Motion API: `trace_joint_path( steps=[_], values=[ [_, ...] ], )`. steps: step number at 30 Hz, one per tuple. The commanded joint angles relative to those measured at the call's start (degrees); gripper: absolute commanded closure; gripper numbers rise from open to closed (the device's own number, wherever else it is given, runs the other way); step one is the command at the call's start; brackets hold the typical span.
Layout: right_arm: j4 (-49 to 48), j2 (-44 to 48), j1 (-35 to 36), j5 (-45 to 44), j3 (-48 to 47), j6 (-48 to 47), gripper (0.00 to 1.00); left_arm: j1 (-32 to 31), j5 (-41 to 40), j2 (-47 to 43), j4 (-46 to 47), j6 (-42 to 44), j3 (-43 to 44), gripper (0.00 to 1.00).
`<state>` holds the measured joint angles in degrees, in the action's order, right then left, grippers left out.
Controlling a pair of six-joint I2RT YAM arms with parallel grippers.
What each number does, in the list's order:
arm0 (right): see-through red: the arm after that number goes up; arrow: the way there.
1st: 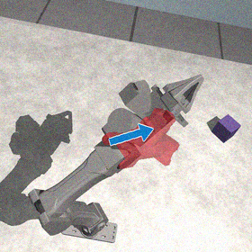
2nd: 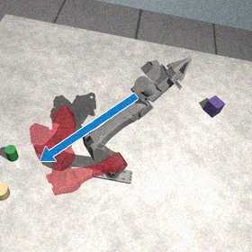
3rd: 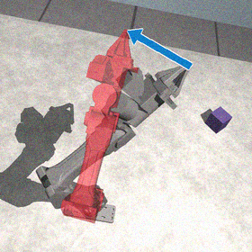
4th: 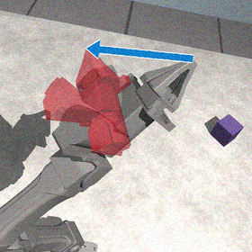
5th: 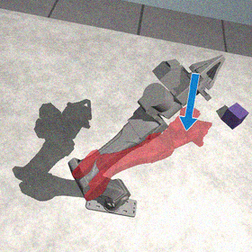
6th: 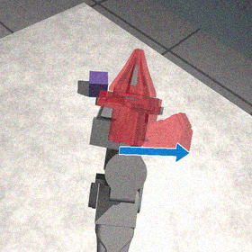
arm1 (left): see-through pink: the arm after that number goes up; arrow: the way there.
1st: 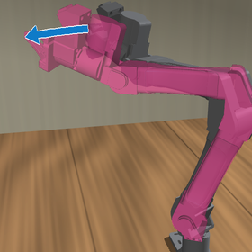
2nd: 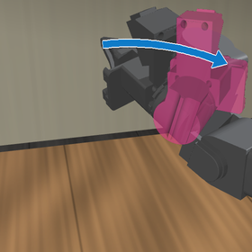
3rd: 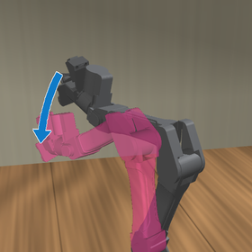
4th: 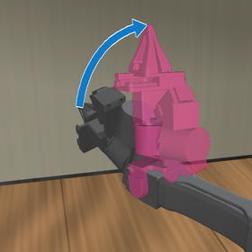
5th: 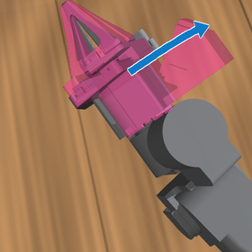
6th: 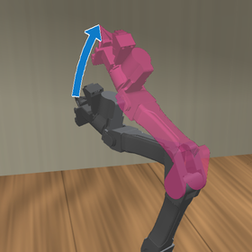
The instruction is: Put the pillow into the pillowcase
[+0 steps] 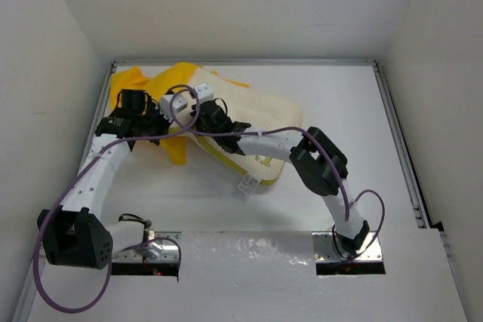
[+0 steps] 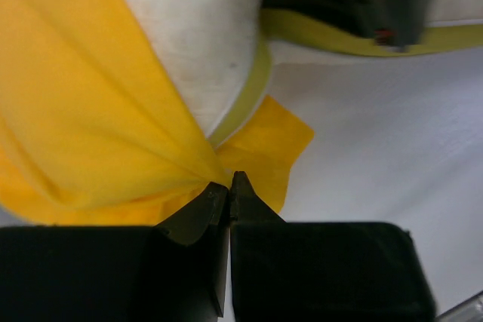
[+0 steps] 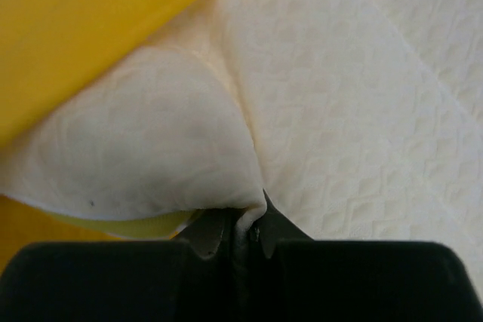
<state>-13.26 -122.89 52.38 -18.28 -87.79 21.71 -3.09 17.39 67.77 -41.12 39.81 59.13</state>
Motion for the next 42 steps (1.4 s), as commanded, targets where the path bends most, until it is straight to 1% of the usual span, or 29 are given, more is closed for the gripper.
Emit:
trace_joint_path(
  steps=[1,3,7,8,9,10,11,12,13,15,17,19,20,21,22,23,24,25,26,27,30,31,32,34,36,38,40,41,42],
  values=[
    [-5.7,0.7,-2.5,-9.8,-1.7,11.7,1.0,-4.3,6.5,-0.4,-3.1,0.5,-0.9,1.0],
    [-9.0,1.9,-2.5,-10.8,0.8,14.2,1.0,-4.4,7.8,-0.2,-1.3,0.1,-1.6,1.0],
    [-17.2,1.8,-1.8,-3.9,5.3,17.7,1.0,-4.3,10.1,1.2,2.6,-0.9,-2.7,0.99],
    [-21.0,1.2,-1.8,-1.3,7.0,18.6,1.0,-4.3,11.0,2.4,2.5,-0.4,-2.7,0.95],
    [-22.9,1.0,-2.0,4.3,8.1,18.4,0.99,-4.3,12.2,2.9,2.0,0.1,-2.7,0.78],
    [-24.4,1.2,-2.0,6.8,10.9,17.6,0.68,-4.3,12.4,3.5,1.4,0.5,-2.5,0.66],
    [-25.7,2.0,-2.1,8.3,12.6,15.5,0.43,-3.9,12.8,3.5,0.8,1.5,-2.6,0.58],
    [-25.9,4.9,-2.3,8.8,15.0,14.4,0.24,-3.6,12.8,3.3,-0.8,2.2,-2.5,0.51],
    [-26.5,7.0,-2.5,7.9,20.4,12.7,0.08,-2.5,12.9,2.4,-1.6,2.8,-2.5,0.42],
    [-28.6,14.1,-3.9,7.3,26.6,11.0,0.02,-0.9,13.3,1.1,-3.9,3.8,-1.7,0.32],
    [-27.1,20.4,-5.7,9.3,32.5,7.4,0.01,1.1,14.1,-0.2,-5.4,3.8,2.8,0.25],
    [-19.8,23.6,-6.8,10.5,32.4,1.7,0.03,1.3,13.1,0.8,-4.3,0.9,5.7,0.24],
    [-17.4,24.8,-7.9,11.2,32.1,-0.5,0.17,1.3,10.6,1.4,0.4,-4.5,6.6,0.24],
    [-14.8,26.4,-8.6,11.4,31.4,-1.9,0.29,1.2,8.2,2.1,3.6,-7.7,7.7,0.27],
    [-9.5,26.6,-9.5,12.2,28.7,-4.0,0.43,-0.3,5.1,5.1,7.1,-10.8,8.3,0.34],
    [-6.7,26.4,-11.9,13.1,26.9,-4.7,0.58,-1.3,-2.0,7.4,11.5,-15.4,9.3,0.45],
    [-4.4,25.9,-13.5,13.5,24.7,-4.8,0.7,-2.3,-5.1,10.3,12.1,-17.2,13.3,0.48],
    [-1.2,23.9,-15.1,14.5,20.7,-4.8,0.66,-3.8,-6.6,17.1,12.0,-18.1,16.2,0.49],
    [-0.1,22.4,-18.5,17.0,18.7,-4.6,0.55,-4.5,-8.0,20.7,11.2,-19.9,18.9,0.49],
    [0.6,20.9,-20.4,18.0,16.8,-4.3,0.26,-4.9,-8.8,23.6,11.2,-20.7,23.8,0.43],
    [4.7,12.4,-25.2,24.5,7.0,-6.0,0.05,-6.7,-15.1,34.2,13.9,-22.9,30.3,0.38],
    [8.2,9.8,-26.0,26.0,0.5,-7.7,0.01,-7.1,-16.7,35.6,14.8,-23.3,31.6,0.37],
    [10.6,3.9,-27.0,27.2,-3.1,-8.6,0.01,-7.2,-18.9,36.9,15.6,-23.6,32.8,0.37],
    [17.1,-2.2,-27.2,29.5,-14.8,-11.6,0.01,-7.2,-20.0,40.9,15.5,-24.3,37.0,0.37],
    [19.8,-10.2,-27.2,31.8,-23.0,-12.8,0.01,-7.4,-20.4,45.0,14.4,-24.7,40.9,0.38],
    [20.7,-15.7,-27.2,33.5,-26.8,-12.7,0.01,-7.6,-20.5,47.3,13.2,-25.0,43.7,0.42],
    [20.1,-17.3,-27.2,34.5,-28.1,-12.0,0.01,-8.2,-23.5,49.7,13.2,-24.9,44.4,0.47],
    [19.0,-17.3,-27.2,34.5,-27.1,-11.5,0.01,-8.3,-24.8,50.2,13.4,-24.9,44.7,0.58],
    [16.0,-16.9,-27.2,34.4,-23.9,-10.8,0.01,-8.5,-25.8,50.8,13.7,-24.8,44.7,0.65]
  ],
)
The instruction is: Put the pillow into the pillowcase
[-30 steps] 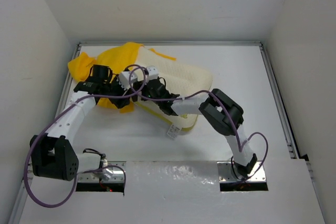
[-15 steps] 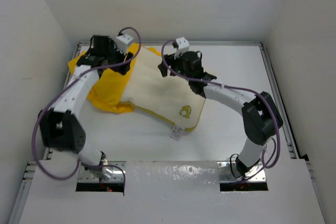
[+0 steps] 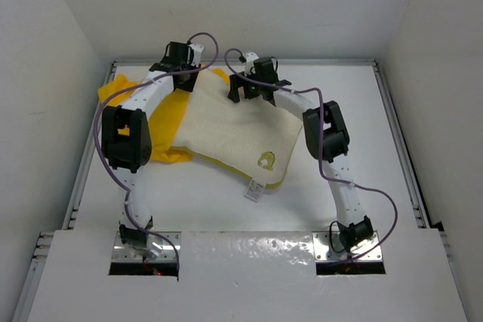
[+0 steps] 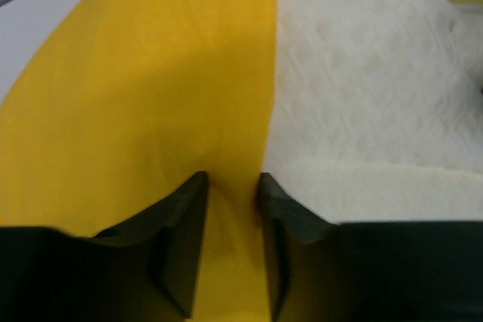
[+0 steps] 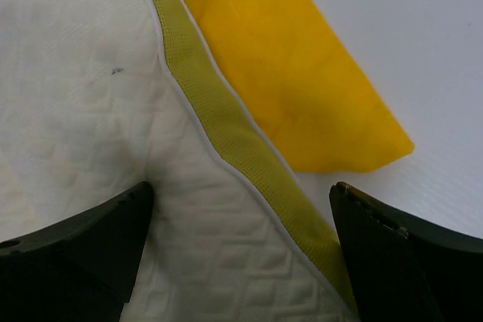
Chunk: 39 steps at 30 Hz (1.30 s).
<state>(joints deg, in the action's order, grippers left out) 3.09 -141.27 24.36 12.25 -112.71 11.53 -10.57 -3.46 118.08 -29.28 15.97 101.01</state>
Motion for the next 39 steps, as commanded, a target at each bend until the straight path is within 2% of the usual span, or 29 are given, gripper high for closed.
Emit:
trace_joint_path(
  steps=[1,2,4,5,7,8,11,12,15,17,20,21,23,27,30,31,34,36,39],
  values=[
    [-1.7,2.0,0.9,3.7,2.7,-0.5,0.01,-1.1,-6.7,0.7,2.6,-1.0,2.8,0.72],
    [-2.6,2.4,0.9,3.8,3.8,-0.5,0.03,-1.1,-7.2,0.7,2.9,-0.9,2.8,0.81],
    [-2.0,1.9,0.9,4.7,4.1,-0.5,0.11,-1.1,-7.4,1.2,3.3,-0.6,3.0,0.87],
    [-1.3,1.0,0.9,5.1,2.9,-0.6,0.22,-1.1,-6.9,1.5,3.3,-0.4,3.0,0.93],
    [0.9,0.4,0.9,7.5,2.2,-0.7,0.35,-1.1,-3.2,2.1,2.4,0.3,3.1,1.0],
    [1.3,0.4,0.9,8.6,2.4,-0.9,0.4,-1.1,-1.8,2.5,1.7,0.5,3.6,1.0],
    [-0.8,2.9,1.0,11.2,9.0,-1.0,0.8,-2.0,0.3,3.5,0.1,1.0,4.1,1.0],
    [-2.7,4.2,1.2,11.2,11.2,0.0,1.0,-2.3,0.3,3.1,0.2,1.3,3.9,1.0],
    [-7.6,10.2,3.0,10.9,20.1,0.2,1.0,-3.3,3.9,0.7,1.0,2.2,3.4,1.0],
    [-11.3,17.1,6.0,8.9,25.9,-0.3,1.0,-4.5,10.3,-2.0,0.4,2.8,4.0,1.0],
    [-24.2,28.2,10.6,1.0,43.9,0.5,1.0,-11.0,15.2,-6.3,-2.2,4.2,4.0,1.0],
    [-31.8,30.6,12.0,0.2,46.8,3.0,1.0,-12.7,14.5,-7.4,-2.5,6.2,3.3,1.0],
    [-40.8,36.1,12.8,-1.2,53.8,7.4,1.0,-17.0,13.4,-10.6,-2.4,7.8,-0.6,1.0],
    [-52.4,41.0,13.4,-9.2,61.4,13.2,1.0,-19.4,14.4,-13.1,-3.4,9.5,-5.5,1.0],
    [-57.4,41.6,13.3,-13.6,63.8,15.6,1.0,-19.7,16.7,-14.0,-4.4,11.3,-8.1,1.0],
    [-58.5,41.3,13.3,-17.5,64.2,16.3,1.0,-19.8,16.7,-14.1,-4.5,11.7,-9.7,1.0],
    [-65.0,40.5,12.1,-25.1,66.4,22.2,1.0,-20.3,18.6,-14.8,-5.6,13.4,-13.0,1.0],
    [-69.4,39.6,10.5,-29.2,68.4,29.7,1.0,-20.3,20.0,-16.0,-5.8,15.0,-15.3,1.0],
    [-71.4,38.7,10.3,-43.7,69.2,34.2,1.0,-20.3,20.4,-17.9,-4.5,16.4,-20.0,1.0]
  ],
)
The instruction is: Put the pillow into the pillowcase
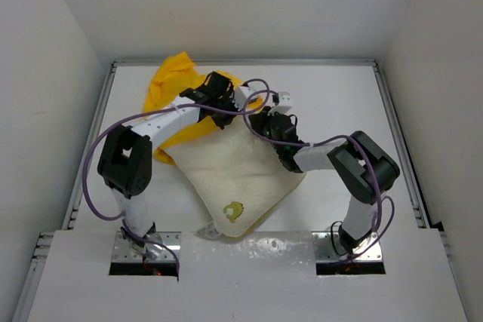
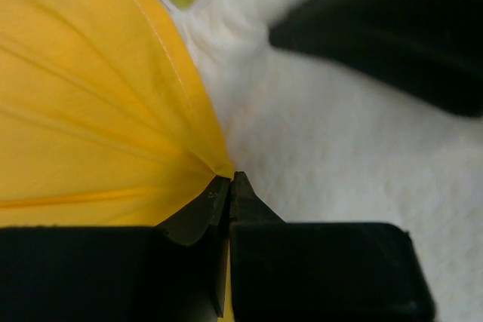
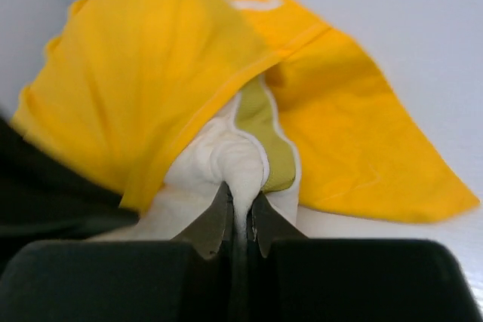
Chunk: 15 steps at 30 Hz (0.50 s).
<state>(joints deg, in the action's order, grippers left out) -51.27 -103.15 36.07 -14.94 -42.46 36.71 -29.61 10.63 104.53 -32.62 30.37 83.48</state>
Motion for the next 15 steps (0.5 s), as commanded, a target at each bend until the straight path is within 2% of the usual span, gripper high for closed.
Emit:
trace_joint_path(
  steps=[1,3,6,7,8,9,10,11,12,13,15],
  values=[
    [-16.3,-0.6,-1.4,-19.1,-2.4,9.9,1.0,-1.2,6.4,-4.6,-1.0,2.3,-3.8,1.0],
    [-11.7,-2.1,-1.4,-24.7,-4.3,12.9,1.0,-1.2,6.7,-4.3,-0.4,2.9,-4.8,1.0],
    [-7.9,-6.3,-1.4,-26.0,-6.3,13.7,1.0,-1.2,5.8,-3.8,0.3,2.7,-4.9,0.97],
    [-7.7,-6.9,-1.5,-25.2,-6.4,12.3,1.0,-0.9,5.5,-3.9,0.1,2.4,-4.8,0.87],
    [-8.3,-7.1,-1.4,-22.7,-6.3,6.5,0.98,-0.5,5.5,-4.3,-0.5,2.0,-4.7,0.69],
    [-9.0,-6.9,-1.4,-20.8,-6.0,3.0,0.55,-0.1,5.7,-6.0,-0.9,1.6,-4.6,0.4],
    [-11.3,-5.1,-1.5,-18.4,-4.1,-5.1,0.26,1.1,5.8,-7.4,-1.1,0.9,-4.6,0.18],
    [-12.1,-3.5,-1.4,-16.0,-2.7,-9.2,0.11,2.3,6.0,-9.0,-2.0,-0.5,-4.6,0.01],
    [-12.3,-1.5,-1.4,-11.3,-1.5,-12.8,0.04,3.4,6.5,-11.0,-2.4,-1.0,-5.1,0.0],
    [-10.6,3.3,-1.3,-9.5,0.9,-18.2,0.01,6.4,6.8,-15.5,-2.9,-1.7,-5.5,0.0],
    [-6.7,8.0,-0.6,-5.5,2.3,-23.3,0.01,10.1,6.4,-20.3,-4.1,-3.6,-7.9,0.0]
  ],
)
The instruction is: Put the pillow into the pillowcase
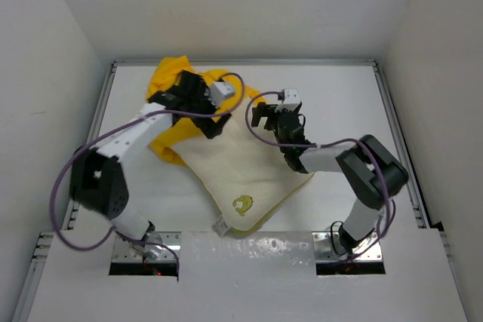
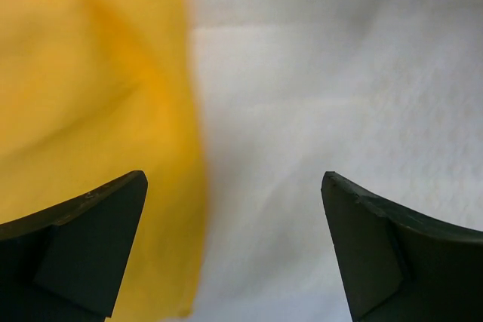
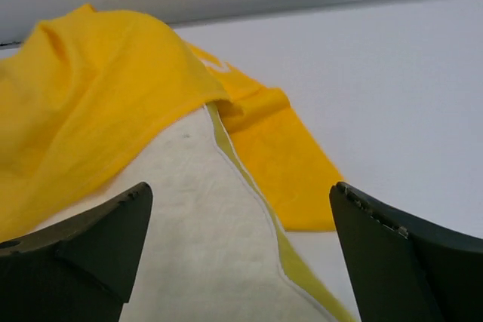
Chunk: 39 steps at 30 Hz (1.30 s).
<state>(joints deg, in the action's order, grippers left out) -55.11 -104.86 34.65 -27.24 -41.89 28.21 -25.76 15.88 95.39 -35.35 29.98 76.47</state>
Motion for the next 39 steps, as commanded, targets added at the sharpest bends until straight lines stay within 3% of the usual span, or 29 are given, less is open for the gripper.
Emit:
trace_joint_path(
  steps=[1,2,3,4,5,6,7,8,9,10,11,12,16,19,26,29,32,33,35,36,37,38,39],
  values=[
    [2.2,12.0,1.4,7.7,2.4,-18.7,0.01,10.2,0.2,-16.1,-1.7,-3.6,-2.0,0.0],
    [4.7,16.1,2.6,9.0,2.8,-20.0,0.01,11.7,-4.2,-18.3,-2.3,-4.0,-5.3,0.0],
    [7.1,17.9,3.4,11.1,3.1,-21.1,0.08,13.0,-7.1,-20.7,-2.3,-4.0,-7.5,0.0],
    [11.6,19.6,4.4,11.9,3.7,-22.3,0.27,15.6,-10.1,-24.7,-2.2,-4.1,-9.7,0.0],
    [13.4,21.0,6.5,13.3,4.0,-23.0,0.84,17.0,-13.8,-26.1,-2.2,-3.8,-12.2,0.12],
    [15.5,22.7,8.0,13.9,4.0,-23.6,0.98,18.5,-14.2,-27.8,-2.3,-3.5,-16.4,0.3],
    [19.0,23.1,9.9,13.0,3.6,-25.4,1.0,22.1,-13.8,-28.0,-3.6,-2.8,-18.0,0.46],
    [20.6,23.2,13.7,12.2,3.0,-26.5,0.84,24.2,-11.3,-27.6,-4.1,-2.6,-20.2,0.63],
    [22.4,22.5,15.7,10.9,2.4,-27.7,0.67,25.7,-10.1,-26.2,-4.8,-2.3,-20.8,0.64],
    [25.1,21.7,19.4,8.5,0.8,-29.4,0.52,29.5,-9.0,-25.2,-5.0,-1.9,-21.3,0.61],
    [26.2,20.9,21.1,8.0,-0.1,-30.1,0.41,30.9,-7.3,-24.2,-4.6,-1.9,-22.0,0.43],
    [27.8,18.8,24.3,6.5,-1.7,-30.7,0.21,32.8,-5.7,-22.4,-3.4,-1.9,-22.3,0.3],
    [27.8,13.7,30.3,4.0,-4.4,-32.8,0.07,34.1,-5.2,-18.2,0.3,-4.1,-22.9,0.18],
    [28.8,10.6,32.6,3.9,-6.8,-32.7,0.03,34.7,-4.0,-15.2,2.5,-5.5,-23.2,0.17],
    [29.2,5.5,34.5,5.1,-8.8,-30.0,0.01,35.2,0.3,-5.2,5.2,-7.9,-21.9,0.17],
    [31.0,3.7,34.5,5.8,-10.2,-28.9,0.01,35.2,1.5,-0.9,5.9,-8.4,-20.4,0.22],
    [31.7,1.2,34.5,5.5,-11.7,-28.6,0.01,35.2,2.1,1.7,8.0,-9.8,-20.0,0.43],
    [33.0,0.3,34.5,5.0,-12.5,-28.6,0.01,35.2,3.3,2.0,9.1,-10.3,-19.9,0.6],
    [34.8,-3.1,34.5,4.5,-14.9,-28.6,0.03,35.2,4.5,1.8,9.8,-10.5,-19.9,0.81],
    [35.2,-4.2,34.4,3.9,-15.6,-28.6,0.07,35.2,5.7,1.5,10.1,-10.2,-20.0,0.98],
    [35.7,-5.3,34.3,4.0,-16.2,-27.6,0.14,35.1,6.3,0.4,10.3,-10.0,-20.2,1.0],
    [36.5,-7.0,34.0,4.7,-17.5,-25.7,0.5,35.2,7.2,-0.4,10.5,-9.6,-20.6,1.0],
    [37.1,-7.5,32.9,8.1,-18.3,-24.7,0.74,35.2,9.0,-1.2,10.8,-8.3,-21.4,1.0]
  ],
)
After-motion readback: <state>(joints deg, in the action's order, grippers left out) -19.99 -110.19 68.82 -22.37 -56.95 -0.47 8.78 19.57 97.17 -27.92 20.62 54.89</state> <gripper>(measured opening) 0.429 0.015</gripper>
